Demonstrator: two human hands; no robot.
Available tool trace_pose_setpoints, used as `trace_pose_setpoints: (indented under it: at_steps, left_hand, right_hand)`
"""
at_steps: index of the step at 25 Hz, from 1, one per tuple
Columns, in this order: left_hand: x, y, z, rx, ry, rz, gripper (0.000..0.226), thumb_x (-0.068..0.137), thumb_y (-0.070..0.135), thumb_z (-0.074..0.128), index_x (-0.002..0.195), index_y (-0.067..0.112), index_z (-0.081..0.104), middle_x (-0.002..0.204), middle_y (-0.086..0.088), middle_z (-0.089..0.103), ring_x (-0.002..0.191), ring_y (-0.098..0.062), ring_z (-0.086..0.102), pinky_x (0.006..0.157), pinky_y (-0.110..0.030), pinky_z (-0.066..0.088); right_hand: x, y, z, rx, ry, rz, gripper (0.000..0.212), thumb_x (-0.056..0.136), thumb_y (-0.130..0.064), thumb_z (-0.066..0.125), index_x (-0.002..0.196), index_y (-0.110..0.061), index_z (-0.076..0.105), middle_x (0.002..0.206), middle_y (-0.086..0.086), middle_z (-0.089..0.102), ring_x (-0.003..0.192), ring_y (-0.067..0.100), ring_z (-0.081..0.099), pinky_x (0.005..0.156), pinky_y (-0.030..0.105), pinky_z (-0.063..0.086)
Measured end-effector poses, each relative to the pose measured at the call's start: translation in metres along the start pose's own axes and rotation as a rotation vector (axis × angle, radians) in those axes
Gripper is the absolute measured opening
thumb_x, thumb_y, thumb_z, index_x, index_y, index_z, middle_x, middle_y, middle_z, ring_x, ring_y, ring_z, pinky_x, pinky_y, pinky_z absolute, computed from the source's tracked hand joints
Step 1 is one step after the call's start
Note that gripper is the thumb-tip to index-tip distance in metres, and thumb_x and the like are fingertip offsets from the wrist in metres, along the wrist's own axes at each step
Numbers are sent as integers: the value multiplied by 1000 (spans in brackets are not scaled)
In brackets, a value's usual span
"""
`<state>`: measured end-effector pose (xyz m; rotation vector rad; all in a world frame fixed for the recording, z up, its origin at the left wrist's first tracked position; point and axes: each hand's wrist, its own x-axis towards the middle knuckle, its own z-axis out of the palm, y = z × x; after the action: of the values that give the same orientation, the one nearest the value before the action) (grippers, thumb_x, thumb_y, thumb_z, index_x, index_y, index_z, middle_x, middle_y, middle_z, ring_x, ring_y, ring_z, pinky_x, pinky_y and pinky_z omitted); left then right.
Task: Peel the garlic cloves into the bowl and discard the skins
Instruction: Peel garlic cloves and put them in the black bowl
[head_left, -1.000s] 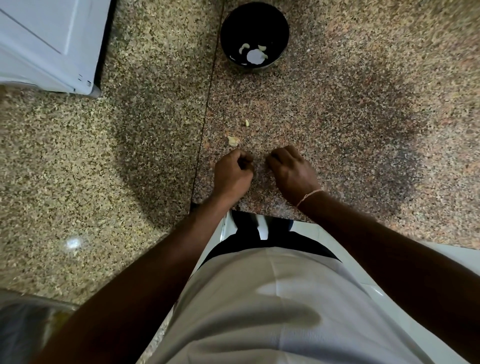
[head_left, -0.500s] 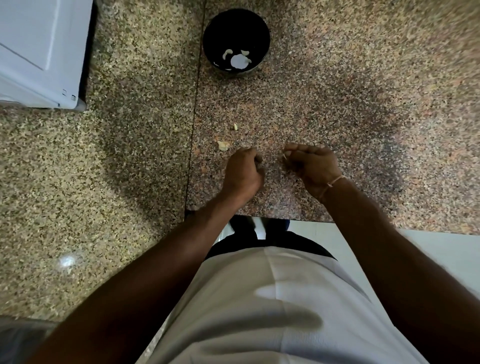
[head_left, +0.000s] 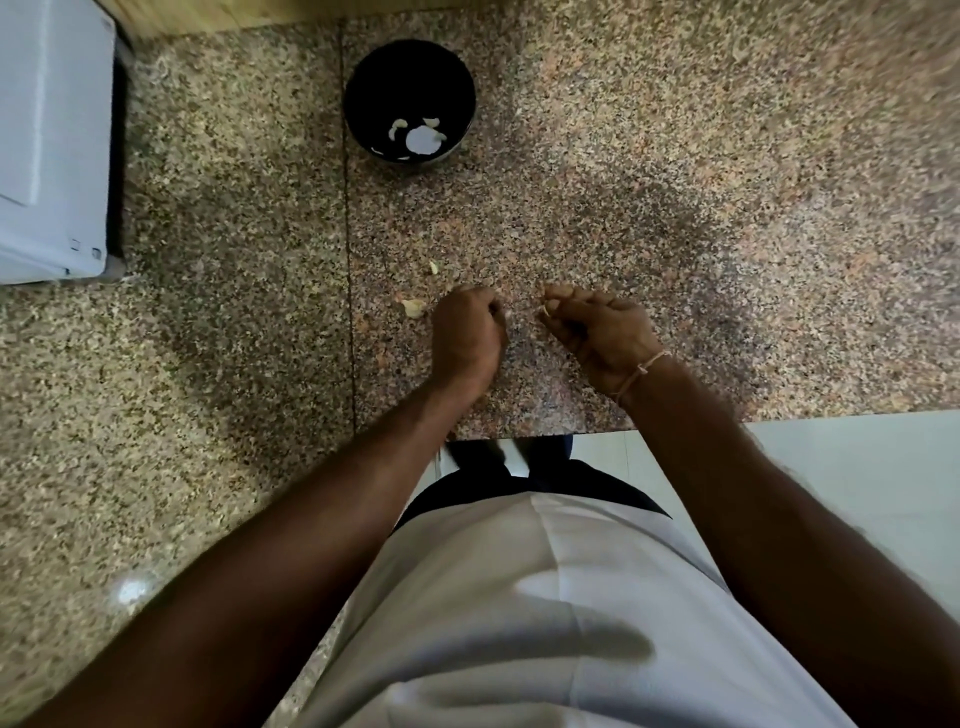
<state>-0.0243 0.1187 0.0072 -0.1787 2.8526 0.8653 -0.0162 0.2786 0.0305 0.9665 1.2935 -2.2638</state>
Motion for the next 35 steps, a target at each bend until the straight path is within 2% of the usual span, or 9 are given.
trace_pose_setpoints:
  at_steps: [3,7,12,14,19,21,25,31,35]
  left_hand:
    - [3,0,1,49,-45,62,7,97,7,68,97,10,75,101,-4,70,82,-10,55,63,-18,40]
    - [3,-5,0,128,-193,153,9,104,8,57,106,9,65,110,-4,59,93,-14,51,79,-31,46]
    - [-10,-8,2,-29,-147,177,8,101,14,66,100,6,66,100,1,53,90,-12,47,74,-22,30]
    - [-8,-4,4,-30,-140,151,9,100,15,68,100,7,67,99,4,51,90,-12,47,74,-22,30]
    - [-6,-4,5,-74,-74,57,16,95,16,74,103,11,61,99,2,58,88,-12,52,66,-20,36]
    - [-7,-6,4,-73,-49,35,27,94,22,77,110,9,60,105,-1,60,92,-13,53,70,-18,32]
    - [-6,-8,3,-62,-71,57,28,94,22,77,117,10,67,120,-4,64,102,-15,59,80,-20,43]
    - [-5,-12,5,-53,-33,117,11,96,15,73,104,7,74,110,-5,68,90,-8,53,67,-6,39]
    - [-4,-9,6,87,-95,162,10,104,15,61,109,9,68,117,-4,64,88,-8,52,57,-15,30]
  right_hand:
    - [-3,6,1,3,11,6,29,91,17,60,71,-3,67,88,8,72,84,19,68,104,42,54]
    - [-7,9,1,20,33,16,45,91,16,61,56,-11,70,88,10,73,80,19,67,107,45,50]
    - [-7,9,-1,74,37,14,38,90,17,61,61,-7,69,88,10,73,80,20,69,99,38,56]
    - [-6,7,-3,84,31,10,40,90,17,62,60,-8,71,86,8,74,80,19,70,91,33,61]
    - [-4,7,-9,98,40,-8,17,90,16,62,84,0,63,90,7,74,82,18,70,79,28,63]
    - [-6,8,-10,105,50,-11,15,90,16,62,87,2,62,92,9,73,83,18,71,80,29,63]
    - [-9,12,-7,90,44,-3,16,90,16,62,84,2,67,88,8,73,82,17,71,91,34,61]
    - [-8,14,-3,119,54,1,22,90,18,61,77,0,60,93,12,73,82,18,72,92,39,60]
    - [-8,19,-1,94,35,17,28,90,17,60,70,-1,68,88,11,72,78,18,69,91,36,59]
